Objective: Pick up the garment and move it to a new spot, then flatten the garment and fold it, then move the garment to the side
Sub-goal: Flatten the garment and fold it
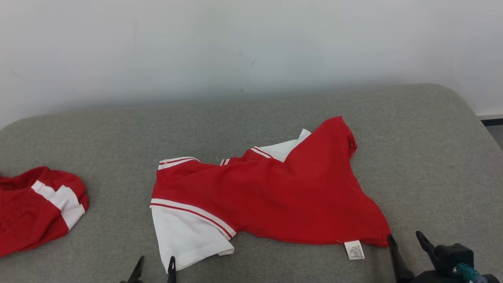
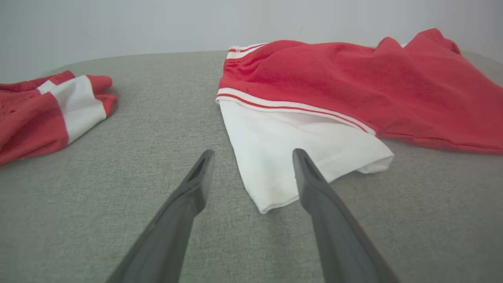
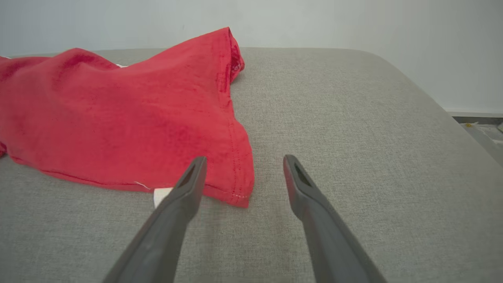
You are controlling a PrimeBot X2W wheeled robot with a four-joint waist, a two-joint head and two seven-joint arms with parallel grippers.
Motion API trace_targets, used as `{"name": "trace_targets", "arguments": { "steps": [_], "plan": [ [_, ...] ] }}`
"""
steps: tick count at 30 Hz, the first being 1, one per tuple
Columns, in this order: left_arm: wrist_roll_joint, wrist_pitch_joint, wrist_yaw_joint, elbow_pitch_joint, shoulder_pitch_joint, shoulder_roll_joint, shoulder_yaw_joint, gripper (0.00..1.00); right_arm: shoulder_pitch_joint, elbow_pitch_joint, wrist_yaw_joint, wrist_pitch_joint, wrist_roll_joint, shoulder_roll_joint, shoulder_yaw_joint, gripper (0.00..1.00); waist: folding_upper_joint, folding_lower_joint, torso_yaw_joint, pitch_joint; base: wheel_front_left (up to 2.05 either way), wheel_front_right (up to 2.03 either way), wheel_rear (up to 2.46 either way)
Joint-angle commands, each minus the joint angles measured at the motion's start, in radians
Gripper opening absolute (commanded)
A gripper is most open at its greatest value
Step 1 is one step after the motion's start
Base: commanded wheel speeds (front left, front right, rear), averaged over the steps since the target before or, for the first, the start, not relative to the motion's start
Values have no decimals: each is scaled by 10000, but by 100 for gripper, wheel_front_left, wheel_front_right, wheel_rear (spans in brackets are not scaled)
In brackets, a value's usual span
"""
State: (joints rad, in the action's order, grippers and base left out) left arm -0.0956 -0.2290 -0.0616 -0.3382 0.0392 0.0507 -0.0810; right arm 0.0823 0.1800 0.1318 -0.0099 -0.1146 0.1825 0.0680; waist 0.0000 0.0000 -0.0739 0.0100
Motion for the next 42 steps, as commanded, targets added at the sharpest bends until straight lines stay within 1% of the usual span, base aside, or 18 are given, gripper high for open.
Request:
{"name": "trace_targets", "arguments": {
  "steps": [1, 4, 10, 13, 18, 20, 22, 24, 25, 26, 27, 28, 29, 31, 32, 35, 42],
  "plan": [
    [99, 173, 50, -271, -341, 15, -45, 100, -186, 73, -23, 301, -135, 124, 52, 100, 0, 0, -42, 108, 0, 0, 0],
    [141, 683, 87, -826, -876, 50, -133, 100, -431, 222, -23, 637, -332, 322, 11, 100, 0, 0, -85, 296, 0, 0, 0],
    [3, 1420, 290, -1803, -1688, 69, -62, 100, -892, 591, -23, 1056, -475, 375, -117, 100, 0, 0, -224, 731, 0, 0, 0],
    [-127, 1789, 414, -2054, -1837, 53, -75, 100, -1011, 855, -23, 1260, -519, 345, -75, 100, 0, 0, -270, 909, 0, 0, 0],
    [-366, 2028, 427, -2153, -1704, 27, -167, 100, -1116, 962, -23, 1383, -572, 312, -55, 100, 0, 0, -263, 1082, 0, 0, 0],
    [-452, 2199, 329, -2119, -1448, 2, -368, 90, -1106, 1009, -23, 1398, -551, 281, -8, 100, 0, 0, -221, 1136, 0, 0, 0],
    [-534, 2331, 202, -2075, -1285, -8, -539, 75, -1125, 1067, -23, 1384, -576, 280, -6, 100, 0, 0, -178, 1152, 0, 0, 0],
    [-543, 2495, 142, -2029, -1175, -16, -707, 49, -1123, 1093, -23, 1455, -552, 265, -31, 100, 0, 0, -123, 1137, 0, 0, 0],
    [-567, 2552, 115, -2019, -1142, -16, -766, 44, -1123, 1100, -23, 1490, -546, 254, -37, 100, 0, 0, -102, 1135, 0, 0, 0],
    [-600, 2589, 126, -2034, -1148, -13, -817, 42, -1153, 1144, -23, 1519, -536, 270, -55, 100, 0, 0, -84, 1140, 0, 0, 0],
    [-621, 2611, 146, -2060, -1170, -18, -870, 35, -1193, 1186, -23, 1564, -541, 283, -80, 100, 0, 0, -69, 1140, 0, 0, 0],
    [-636, 2627, 185, -2077, -1216, -19, -914, 25, -1244, 1238, -23, 1583, -541, 294, -109, 100, 0, 0, -61, 1145, 0, 0, 0],
    [-656, 2626, 213, -2086, -1273, -17, -938, 24, -1294, 1289, -23, 1612, -522, 320, -155, 100, 0, 0, -56, 1155, 0, 0, 0],
    [-677, 2567, 354, -2121, -1364, -16, -948, 7, -1371, 1408, -23, 1740, -517, 366, -222, 100, 0, 0, -64, 1182, 0, 0, 0],
    [-679, 2517, 426, -2138, -1399, -6, -936, 0, -1405, 1450, -23, 1815, -522, 373, -225, 100, 0, 0, -71, 1192, 0, 0, 0],
    [-719, 2462, 606, -2190, -1470, 11, -875, 0, -1543, 1570, -23, 2025, -492, 379, -184, 100, 0, 0, -70, 1236, 0, 0, 0],
    [-813, 2296, 700, -2321, -1449, 111, -836, 0, -1584, 1639, -23, 2294, -705, 361, -247, 100, 0, 0, 17, 1293, 0, 0, 0]
  ]
}}
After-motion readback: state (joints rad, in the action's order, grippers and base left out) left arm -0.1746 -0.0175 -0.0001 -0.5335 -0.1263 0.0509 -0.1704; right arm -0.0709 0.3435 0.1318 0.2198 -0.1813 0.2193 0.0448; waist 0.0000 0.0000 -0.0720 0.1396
